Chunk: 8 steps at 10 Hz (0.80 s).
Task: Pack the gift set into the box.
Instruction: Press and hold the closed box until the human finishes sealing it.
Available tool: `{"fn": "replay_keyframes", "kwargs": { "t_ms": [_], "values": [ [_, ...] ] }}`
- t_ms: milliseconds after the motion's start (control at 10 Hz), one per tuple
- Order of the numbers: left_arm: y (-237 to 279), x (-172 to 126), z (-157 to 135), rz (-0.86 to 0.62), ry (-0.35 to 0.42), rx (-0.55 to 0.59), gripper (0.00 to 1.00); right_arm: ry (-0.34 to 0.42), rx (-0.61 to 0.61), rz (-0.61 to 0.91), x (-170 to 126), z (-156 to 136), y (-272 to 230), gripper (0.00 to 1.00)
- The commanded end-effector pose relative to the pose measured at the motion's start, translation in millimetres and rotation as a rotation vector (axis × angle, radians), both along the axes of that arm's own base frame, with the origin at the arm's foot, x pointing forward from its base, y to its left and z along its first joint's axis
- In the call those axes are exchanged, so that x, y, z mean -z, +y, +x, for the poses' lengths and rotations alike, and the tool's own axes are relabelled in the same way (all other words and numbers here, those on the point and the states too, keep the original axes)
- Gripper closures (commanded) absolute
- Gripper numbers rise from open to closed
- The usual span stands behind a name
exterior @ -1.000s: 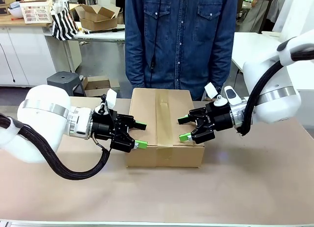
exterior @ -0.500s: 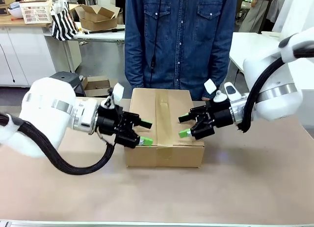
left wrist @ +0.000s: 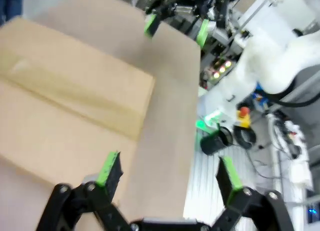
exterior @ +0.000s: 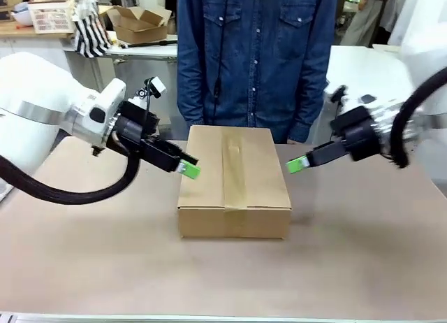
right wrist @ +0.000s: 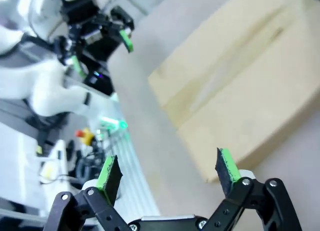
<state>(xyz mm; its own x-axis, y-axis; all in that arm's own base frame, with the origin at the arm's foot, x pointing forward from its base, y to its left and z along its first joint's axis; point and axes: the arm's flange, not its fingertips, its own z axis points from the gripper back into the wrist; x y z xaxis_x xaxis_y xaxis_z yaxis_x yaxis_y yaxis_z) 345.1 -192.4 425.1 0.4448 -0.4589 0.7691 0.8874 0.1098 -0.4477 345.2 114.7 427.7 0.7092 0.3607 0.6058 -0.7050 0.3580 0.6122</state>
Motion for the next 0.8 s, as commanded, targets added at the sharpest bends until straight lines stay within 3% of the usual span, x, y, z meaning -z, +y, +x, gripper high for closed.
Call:
{"fn": "replay_keyframes", "kwargs": {
  "t_ms": [0, 200, 300, 400, 500, 700],
  "values": [
    [61, -8, -8, 0.012, 0.170, -0.018, 0.00, 0.123, 0.040, 0.110, -2, -50, -80, 0.00],
    [132, 5, -15, 0.008, 0.368, -0.037, 0.00, 0.240, 0.107, 0.279, 19, -57, -156, 0.00],
    [159, 13, -16, -0.067, 0.375, -0.085, 0.00, 0.254, 0.068, 0.413, 37, -50, -175, 0.00],
    [165, 24, -12, -0.097, 0.356, -0.135, 0.00, 0.208, 0.120, 0.354, 60, -38, -160, 0.00],
    [140, 12, -14, -0.001, 0.341, -0.067, 0.00, 0.229, 0.092, 0.295, 3, -38, -164, 0.00],
    [140, 12, -14, -0.001, 0.341, -0.067, 0.00, 0.229, 0.092, 0.295, 3, -38, -164, 0.00]
  ]
}}
